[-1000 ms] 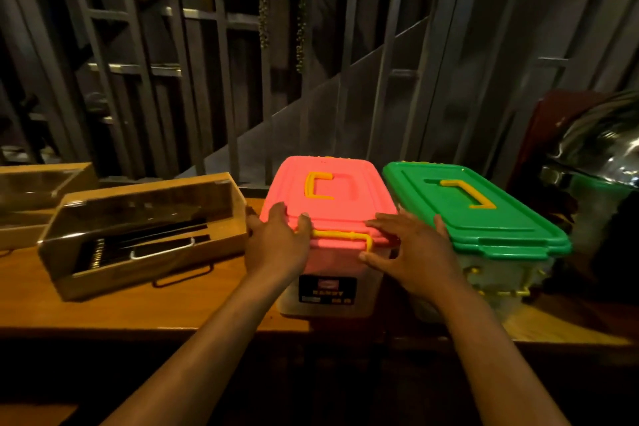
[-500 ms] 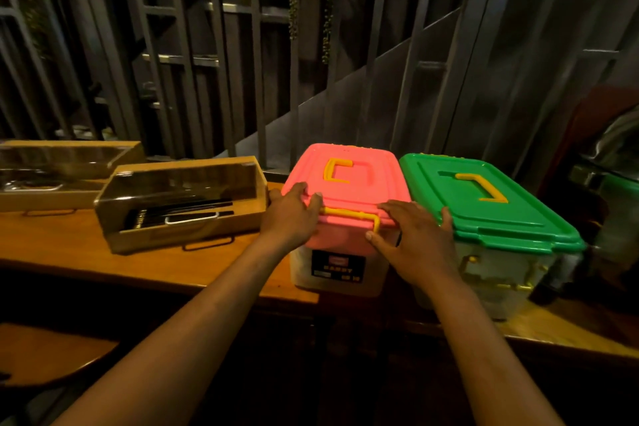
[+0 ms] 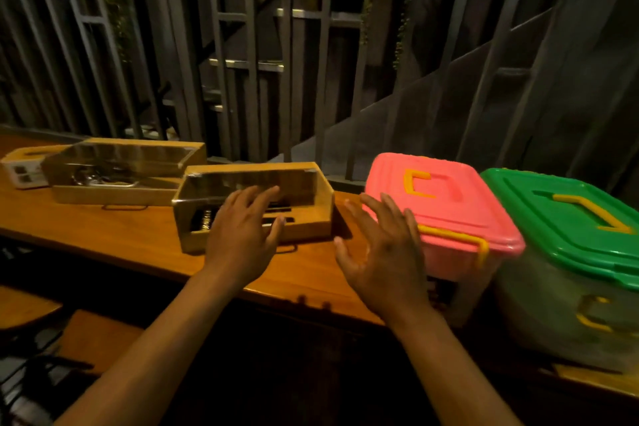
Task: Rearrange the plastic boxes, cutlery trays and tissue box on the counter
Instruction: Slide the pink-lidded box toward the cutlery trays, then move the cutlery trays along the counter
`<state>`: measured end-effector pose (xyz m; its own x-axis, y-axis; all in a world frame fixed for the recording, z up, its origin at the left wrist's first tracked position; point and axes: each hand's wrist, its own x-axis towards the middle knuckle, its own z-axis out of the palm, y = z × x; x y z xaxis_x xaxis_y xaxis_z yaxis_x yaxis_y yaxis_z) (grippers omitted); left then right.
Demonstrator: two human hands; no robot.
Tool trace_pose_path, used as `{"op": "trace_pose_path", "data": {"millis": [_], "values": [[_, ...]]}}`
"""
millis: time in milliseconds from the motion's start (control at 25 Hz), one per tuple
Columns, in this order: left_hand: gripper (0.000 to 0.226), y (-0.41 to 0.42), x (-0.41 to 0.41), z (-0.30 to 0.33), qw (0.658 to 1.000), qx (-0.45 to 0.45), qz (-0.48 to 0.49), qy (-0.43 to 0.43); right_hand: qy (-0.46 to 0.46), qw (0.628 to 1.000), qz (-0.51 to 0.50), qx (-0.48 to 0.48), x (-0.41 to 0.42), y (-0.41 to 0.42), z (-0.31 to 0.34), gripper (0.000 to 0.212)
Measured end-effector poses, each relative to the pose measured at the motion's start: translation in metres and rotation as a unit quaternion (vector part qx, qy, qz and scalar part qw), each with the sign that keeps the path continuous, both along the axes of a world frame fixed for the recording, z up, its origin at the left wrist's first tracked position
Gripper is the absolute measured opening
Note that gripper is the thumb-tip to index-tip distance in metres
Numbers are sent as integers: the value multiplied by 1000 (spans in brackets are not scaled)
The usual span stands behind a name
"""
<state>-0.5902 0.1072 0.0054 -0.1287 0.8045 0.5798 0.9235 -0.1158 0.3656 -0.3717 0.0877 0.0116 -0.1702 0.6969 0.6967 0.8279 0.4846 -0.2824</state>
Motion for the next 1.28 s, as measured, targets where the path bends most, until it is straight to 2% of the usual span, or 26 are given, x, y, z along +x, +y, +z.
{"op": "trace_pose_path", "data": {"millis": [120, 280, 440, 520, 680, 760, 880, 920, 1000, 1120, 1200, 1280], "values": [[52, 23, -91, -13, 998, -47, 32, -1, 10, 999, 30, -34, -82, 38, -15, 54], [49, 70, -191, -28, 993, -99, 54, -40, -9, 986, 52, -160, -186, 86, -37, 58], [46, 112, -240, -32, 975, -166, 7, -145, -58, 973, 45, -219, -255, 120, -56, 67], [45, 121, -242, -35, 965, -183, -24, -185, -77, 967, 34, -239, -267, 128, -65, 72], [44, 123, -233, -52, 973, -153, -17, -169, -100, 975, -9, -199, -267, 133, -81, 67], [43, 114, -226, -51, 979, -141, -13, -149, -51, 981, -21, -185, -264, 133, -83, 61], [39, 86, -209, -45, 983, -132, -59, -115, 75, 982, -70, -157, -262, 131, -76, 60], [38, 80, -207, -44, 980, -129, -86, -126, 96, 979, -78, -160, -262, 130, -74, 63], [35, 86, -210, -44, 970, -117, -105, -184, 71, 979, -69, -177, -265, 125, -74, 73], [26, 137, -233, -44, 964, -63, -15, -259, 5, 978, -63, -197, -268, 119, -82, 85], [41, 172, -249, -43, 955, -96, 4, -279, -2, 976, -55, -210, -269, 119, -82, 82], [57, 200, -253, -43, 940, -166, -40, -296, 8, 973, -41, -227, -267, 119, -77, 79]]}}
